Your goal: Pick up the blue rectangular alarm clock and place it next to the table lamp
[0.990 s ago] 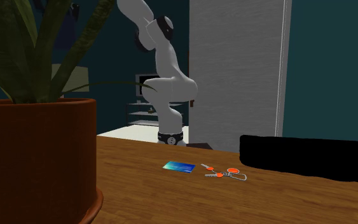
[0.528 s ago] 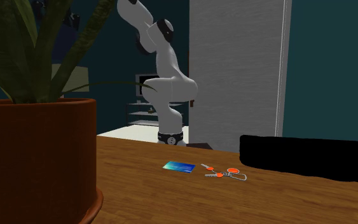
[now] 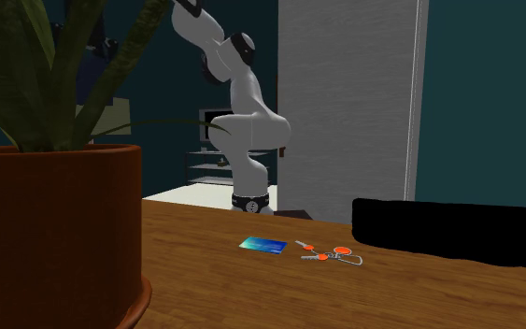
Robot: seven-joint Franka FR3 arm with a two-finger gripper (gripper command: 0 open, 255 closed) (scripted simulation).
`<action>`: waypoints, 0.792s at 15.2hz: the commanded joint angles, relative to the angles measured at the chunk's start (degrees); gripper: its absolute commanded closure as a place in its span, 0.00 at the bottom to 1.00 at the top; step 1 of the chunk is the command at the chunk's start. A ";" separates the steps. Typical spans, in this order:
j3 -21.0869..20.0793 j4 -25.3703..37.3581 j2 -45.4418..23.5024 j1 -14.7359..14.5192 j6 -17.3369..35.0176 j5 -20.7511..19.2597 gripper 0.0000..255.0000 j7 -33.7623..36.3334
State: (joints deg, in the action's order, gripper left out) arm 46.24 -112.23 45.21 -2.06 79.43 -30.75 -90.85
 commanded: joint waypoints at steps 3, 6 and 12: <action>0.52 -3.80 1.50 0.79 2.41 -0.97 1.00 0.63; 1.15 -6.40 2.37 1.23 4.24 -1.71 1.00 1.04; 2.69 -11.28 3.81 2.01 7.92 -3.31 1.00 1.77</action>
State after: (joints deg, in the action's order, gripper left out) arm 48.66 -122.70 48.82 -0.15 86.69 -33.80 -89.23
